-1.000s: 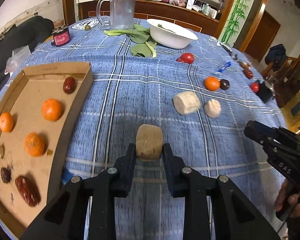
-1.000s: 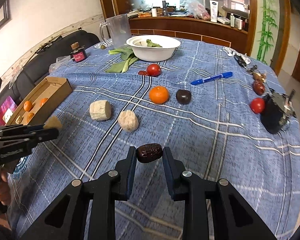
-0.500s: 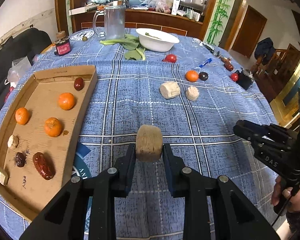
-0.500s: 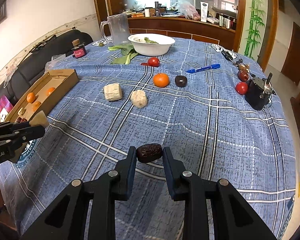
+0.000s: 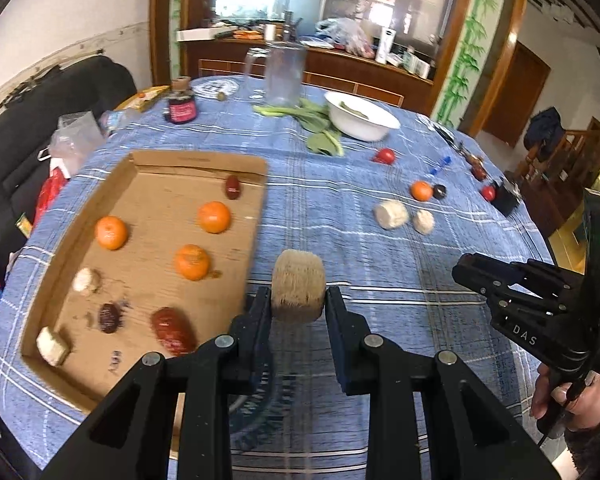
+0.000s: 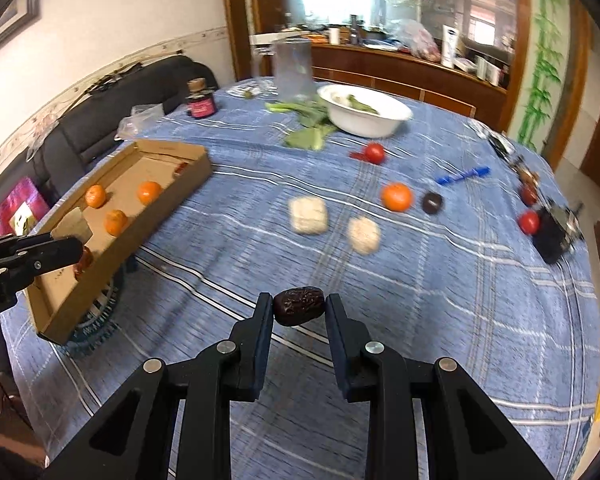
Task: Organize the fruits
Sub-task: 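Carry the dark date and tan bun over the cardboard tray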
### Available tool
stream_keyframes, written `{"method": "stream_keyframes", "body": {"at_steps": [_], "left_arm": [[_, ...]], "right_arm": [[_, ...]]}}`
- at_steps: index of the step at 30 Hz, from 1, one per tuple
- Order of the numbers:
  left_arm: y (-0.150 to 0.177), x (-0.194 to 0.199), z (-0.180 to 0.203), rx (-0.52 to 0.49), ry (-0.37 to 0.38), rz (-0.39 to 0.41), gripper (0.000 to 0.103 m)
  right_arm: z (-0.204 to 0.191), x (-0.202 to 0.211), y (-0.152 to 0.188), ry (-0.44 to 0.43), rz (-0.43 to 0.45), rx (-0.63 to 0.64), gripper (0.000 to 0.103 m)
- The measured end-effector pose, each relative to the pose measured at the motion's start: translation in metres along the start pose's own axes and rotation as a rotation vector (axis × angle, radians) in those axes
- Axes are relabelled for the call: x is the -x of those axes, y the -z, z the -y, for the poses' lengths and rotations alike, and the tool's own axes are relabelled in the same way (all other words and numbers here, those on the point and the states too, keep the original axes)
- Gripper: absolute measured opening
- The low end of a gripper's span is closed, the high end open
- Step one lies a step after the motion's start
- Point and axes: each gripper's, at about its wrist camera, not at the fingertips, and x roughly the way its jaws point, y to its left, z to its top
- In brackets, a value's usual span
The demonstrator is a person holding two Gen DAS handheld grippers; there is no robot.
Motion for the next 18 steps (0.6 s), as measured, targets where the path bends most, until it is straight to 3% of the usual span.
{"method": "stream_keyframes", "body": {"at_steps": [18], "left_arm": [[0.013,0.027,-0.116,0.149,-0.159,0.023,0.026]], "right_arm": [[-0.117,-0.038,-0.058,-0.151,0.024,0.207,0.029]]}}
